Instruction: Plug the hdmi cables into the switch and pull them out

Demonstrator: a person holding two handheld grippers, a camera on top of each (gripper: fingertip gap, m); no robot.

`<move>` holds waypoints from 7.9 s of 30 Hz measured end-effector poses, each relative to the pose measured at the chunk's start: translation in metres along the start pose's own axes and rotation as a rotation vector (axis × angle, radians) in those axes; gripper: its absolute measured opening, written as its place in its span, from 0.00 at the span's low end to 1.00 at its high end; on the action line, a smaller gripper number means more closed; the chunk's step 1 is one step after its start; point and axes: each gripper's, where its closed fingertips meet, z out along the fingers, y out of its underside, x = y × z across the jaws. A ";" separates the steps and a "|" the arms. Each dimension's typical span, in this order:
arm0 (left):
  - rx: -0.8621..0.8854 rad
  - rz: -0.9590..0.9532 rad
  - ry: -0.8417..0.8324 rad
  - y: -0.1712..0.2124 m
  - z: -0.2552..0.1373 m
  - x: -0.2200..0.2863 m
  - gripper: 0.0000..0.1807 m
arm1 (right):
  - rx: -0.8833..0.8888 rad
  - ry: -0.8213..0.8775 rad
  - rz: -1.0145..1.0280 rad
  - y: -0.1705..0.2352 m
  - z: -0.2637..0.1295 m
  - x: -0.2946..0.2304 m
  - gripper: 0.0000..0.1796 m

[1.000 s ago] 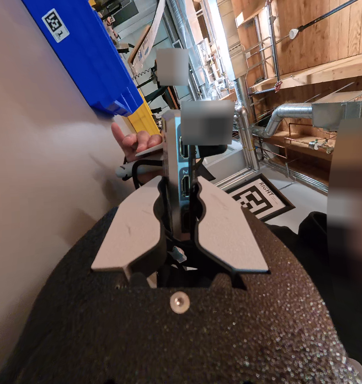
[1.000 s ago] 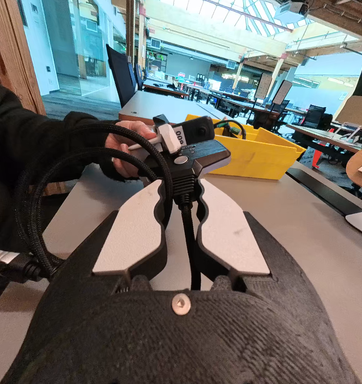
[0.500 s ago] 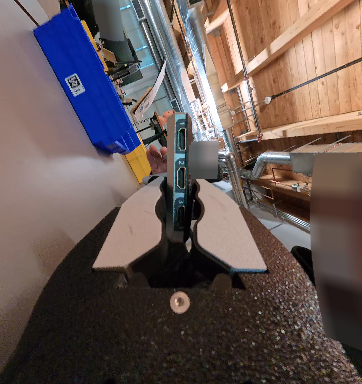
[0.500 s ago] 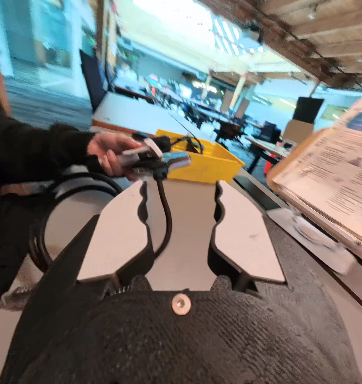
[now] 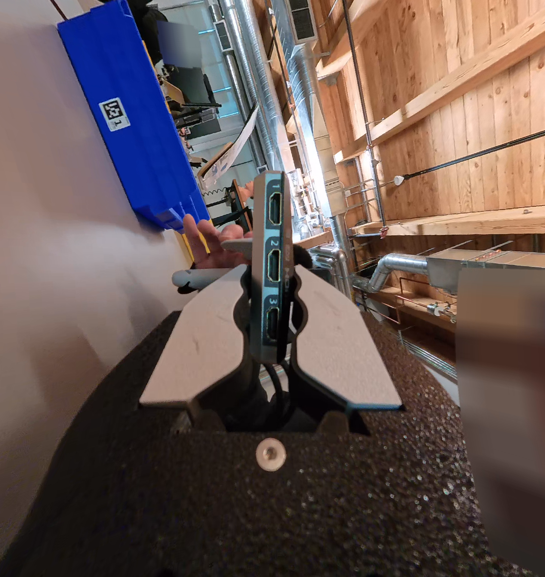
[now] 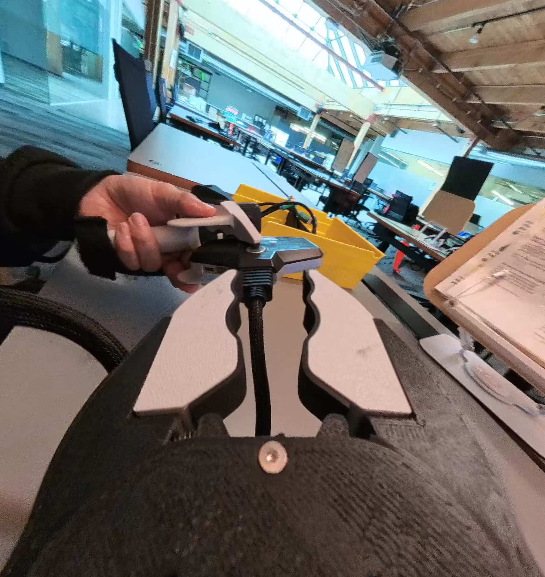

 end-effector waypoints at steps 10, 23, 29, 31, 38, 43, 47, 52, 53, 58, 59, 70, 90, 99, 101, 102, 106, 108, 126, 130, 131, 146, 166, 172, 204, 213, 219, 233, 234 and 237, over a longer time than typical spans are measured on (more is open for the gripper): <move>0.035 -0.001 -0.036 -0.001 0.003 -0.008 0.12 | -0.057 -0.072 -0.011 0.017 0.000 -0.012 0.15; 0.048 0.072 -0.005 -0.005 0.003 0.001 0.13 | 0.015 -0.033 0.121 0.015 0.012 -0.007 0.12; 0.012 0.817 -0.109 -0.016 -0.008 0.041 0.23 | 0.176 -0.116 0.441 0.001 -0.003 0.005 0.12; 0.031 1.189 -0.188 -0.019 -0.017 0.055 0.26 | 0.146 -0.145 0.536 0.010 -0.003 0.007 0.12; -0.283 2.201 -0.578 -0.009 -0.024 0.014 0.33 | 0.133 -0.314 0.710 0.014 0.002 -0.008 0.12; -0.200 2.421 -0.656 -0.013 0.004 0.016 0.17 | 0.170 -0.305 0.717 0.001 0.003 -0.006 0.12; -0.198 2.481 -0.668 -0.018 0.023 0.018 0.16 | 0.224 -0.228 0.687 -0.002 -0.010 0.009 0.12; -0.215 2.479 -0.622 -0.023 0.044 0.020 0.16 | 0.313 -0.142 0.641 -0.007 -0.022 0.024 0.12; -0.216 2.463 -0.616 -0.024 0.047 0.020 0.16 | 0.330 -0.129 0.646 -0.008 -0.024 0.028 0.12; -0.265 2.441 -0.605 -0.030 0.057 0.013 0.16 | 0.344 -0.064 0.619 -0.003 -0.030 0.036 0.12; -0.274 2.447 -0.599 -0.030 0.058 0.013 0.16 | 0.344 -0.054 0.598 -0.003 -0.030 0.036 0.12; -0.223 2.199 -0.613 -0.028 0.050 0.011 0.24 | 0.375 0.008 0.633 0.004 -0.040 0.050 0.12; 0.183 0.657 -1.229 -0.250 -0.180 -0.049 0.17 | 0.311 0.123 0.578 0.024 -0.052 0.063 0.12; 0.248 0.671 -1.208 -0.246 -0.176 -0.053 0.06 | 0.296 0.128 0.556 0.025 -0.056 0.062 0.12; 0.261 0.751 -1.178 -0.238 -0.170 -0.028 0.06 | 0.301 0.132 0.553 0.024 -0.058 0.064 0.12; 0.258 0.803 -1.170 -0.233 -0.167 -0.015 0.06 | 0.308 0.134 0.555 0.023 -0.059 0.065 0.12; 0.214 0.995 -1.155 -0.213 -0.156 0.035 0.06 | 0.325 0.132 0.559 0.021 -0.061 0.066 0.12; 0.172 1.090 -1.162 -0.204 -0.149 0.052 0.06 | 0.332 0.127 0.557 0.020 -0.061 0.065 0.12; -0.492 1.519 -1.063 -0.072 -0.092 0.048 0.05 | 0.364 0.127 0.562 0.017 -0.067 0.065 0.12; -0.474 1.470 -1.107 -0.097 -0.114 0.040 0.04 | 0.348 0.118 0.560 0.019 -0.064 0.063 0.12; -0.438 1.442 -1.083 -0.107 -0.117 0.043 0.04 | 0.344 0.117 0.560 0.019 -0.063 0.062 0.12; 0.412 0.565 0.059 -0.210 -0.211 0.146 0.03 | 0.331 0.114 0.550 0.021 -0.062 0.060 0.12; -0.138 0.875 -0.852 -0.202 -0.179 0.076 0.03 | 0.318 0.114 0.544 0.023 -0.061 0.059 0.12; -0.208 1.020 -0.857 -0.194 -0.163 0.086 0.03 | 0.321 0.118 0.546 0.023 -0.061 0.060 0.12; -1.442 1.389 -0.360 0.097 -0.103 -0.058 0.14 | 0.400 0.259 0.541 0.021 -0.095 0.084 0.12; -0.857 1.119 -0.716 0.002 -0.071 -0.073 0.23 | 0.392 0.240 0.536 0.020 -0.092 0.081 0.12; -0.771 1.015 -0.850 -0.031 -0.061 -0.110 0.22 | 0.362 0.214 0.526 0.022 -0.087 0.076 0.12; -0.950 1.702 -1.171 -0.046 -0.047 -0.129 0.17 | 0.348 0.193 0.528 0.023 -0.083 0.073 0.12; -0.940 1.716 -1.187 -0.047 -0.046 -0.129 0.17 | 0.350 0.191 0.527 0.022 -0.082 0.073 0.12; -0.927 1.696 -1.199 -0.045 -0.044 -0.135 0.06 | 0.347 0.188 0.529 0.023 -0.082 0.073 0.12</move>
